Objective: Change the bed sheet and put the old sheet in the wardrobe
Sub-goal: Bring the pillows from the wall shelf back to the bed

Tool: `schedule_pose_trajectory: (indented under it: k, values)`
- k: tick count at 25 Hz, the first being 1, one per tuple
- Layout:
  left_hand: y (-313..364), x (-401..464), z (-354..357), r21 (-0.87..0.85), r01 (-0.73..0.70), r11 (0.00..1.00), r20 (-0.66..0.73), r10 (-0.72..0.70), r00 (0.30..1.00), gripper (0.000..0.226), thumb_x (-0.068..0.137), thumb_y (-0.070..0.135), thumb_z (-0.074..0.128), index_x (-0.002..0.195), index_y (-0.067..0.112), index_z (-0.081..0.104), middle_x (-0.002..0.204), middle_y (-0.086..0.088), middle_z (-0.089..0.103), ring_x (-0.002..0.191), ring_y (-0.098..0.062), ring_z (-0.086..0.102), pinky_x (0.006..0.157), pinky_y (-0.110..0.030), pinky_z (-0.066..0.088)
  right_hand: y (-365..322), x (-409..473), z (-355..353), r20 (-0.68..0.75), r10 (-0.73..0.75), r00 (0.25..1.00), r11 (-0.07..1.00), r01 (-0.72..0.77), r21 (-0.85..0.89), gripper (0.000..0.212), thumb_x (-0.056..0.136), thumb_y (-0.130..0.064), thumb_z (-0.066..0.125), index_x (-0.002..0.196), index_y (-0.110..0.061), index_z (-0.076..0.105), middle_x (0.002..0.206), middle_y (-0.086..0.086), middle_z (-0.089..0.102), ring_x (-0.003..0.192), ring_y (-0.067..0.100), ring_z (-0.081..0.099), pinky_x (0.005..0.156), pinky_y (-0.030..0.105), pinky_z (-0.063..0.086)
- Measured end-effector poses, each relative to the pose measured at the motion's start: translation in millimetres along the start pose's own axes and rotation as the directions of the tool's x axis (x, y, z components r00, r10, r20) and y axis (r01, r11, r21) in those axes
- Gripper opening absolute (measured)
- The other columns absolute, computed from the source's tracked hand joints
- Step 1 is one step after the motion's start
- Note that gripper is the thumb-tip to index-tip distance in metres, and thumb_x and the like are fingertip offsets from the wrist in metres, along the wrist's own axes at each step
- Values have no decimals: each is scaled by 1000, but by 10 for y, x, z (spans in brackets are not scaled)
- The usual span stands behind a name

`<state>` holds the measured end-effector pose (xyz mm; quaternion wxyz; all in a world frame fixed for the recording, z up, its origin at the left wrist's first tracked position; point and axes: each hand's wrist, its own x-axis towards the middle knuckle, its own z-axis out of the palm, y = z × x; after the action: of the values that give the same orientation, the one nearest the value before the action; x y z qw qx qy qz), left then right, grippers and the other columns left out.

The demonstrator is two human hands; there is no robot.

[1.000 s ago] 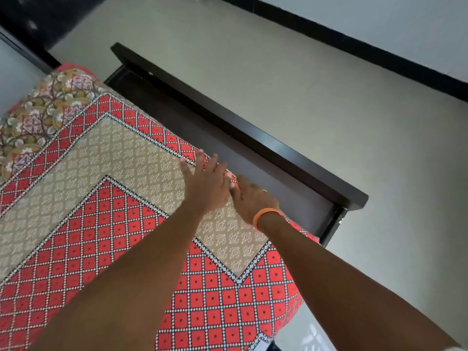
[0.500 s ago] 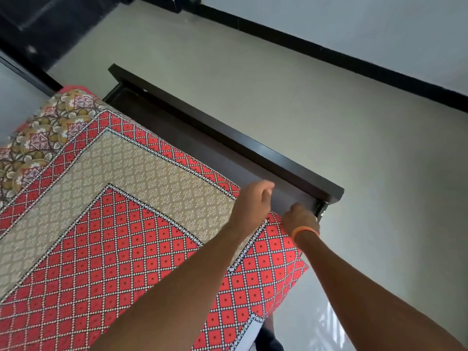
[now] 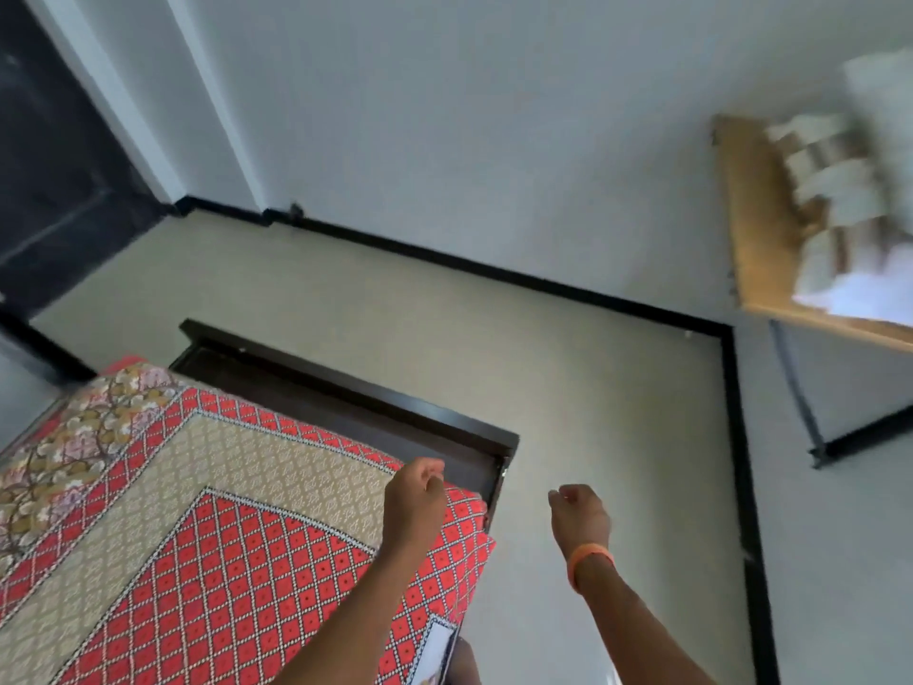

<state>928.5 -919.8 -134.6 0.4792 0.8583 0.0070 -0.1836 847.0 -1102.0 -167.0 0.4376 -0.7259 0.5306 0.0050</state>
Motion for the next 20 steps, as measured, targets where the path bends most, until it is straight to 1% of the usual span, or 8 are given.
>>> schedule_pose_trajectory:
  k: [3,6,9,13,15,17,18,20]
  values:
    - [750,-371,-37,-5,-99,995,21,99,995,24,95,7,50,111,10,68,109,-5,70,99,-17,63,81,-22,44,-259,-363,-674,-76,13,997,990,-2,144,27,92,-18,58,115,-5,64,112,13,67,96,27,58,79,24,38]
    - [1466,-636,86,-51,-231,972,65,234,970,24,92,7,52,108,10,68,108,-4,70,101,-18,63,86,-26,48,-618,-492,-1303,-175,-53,983,971,91,221,26,91,-17,58,114,-7,64,111,11,67,100,28,59,81,26,41]
    - [2074,-743,294,-70,-333,940,89,338,937,26,92,9,51,111,11,68,109,-1,68,98,-15,60,85,-25,47,-927,-427,-1848,-260,-90,961,938,169,302,24,90,-17,56,110,-8,65,105,10,66,91,24,56,78,25,40]
    - [2854,-742,814,-119,-396,910,116,409,905,24,91,8,52,108,11,69,105,-2,69,97,-17,61,80,-21,43,-1117,-56,-2708,-388,-109,915,889,265,374,20,91,-20,59,105,-8,65,99,8,65,95,24,57,81,24,37]
    - [3236,-676,1142,-149,-414,898,143,433,890,23,92,8,52,108,11,68,101,-1,68,92,-15,61,76,-20,42,-1173,252,-3193,-437,-96,894,872,287,397,15,90,-20,59,100,-9,64,93,7,62,92,24,56,81,24,38]
    - [3645,-601,1488,-162,-438,884,136,459,878,22,92,9,52,108,10,67,101,-1,68,89,-14,59,75,-19,41,-1208,592,-3695,-496,-81,864,870,304,387,20,87,-28,60,96,-11,64,90,6,61,90,24,56,79,24,38]
    - [3887,-569,1676,-179,-445,878,128,469,874,21,93,9,52,108,10,66,101,-2,67,89,-14,58,75,-19,41,-1252,778,-3978,-524,-79,848,863,321,390,22,85,-30,59,95,-11,64,91,7,63,91,25,57,79,25,38]
    - [4429,-505,2033,-230,-439,869,108,471,876,20,94,13,52,109,12,64,100,0,64,89,-15,58,76,-22,43,-1375,1170,-4565,-567,-72,820,853,346,392,24,89,-25,60,102,-6,64,100,10,66,97,28,59,82,27,40]
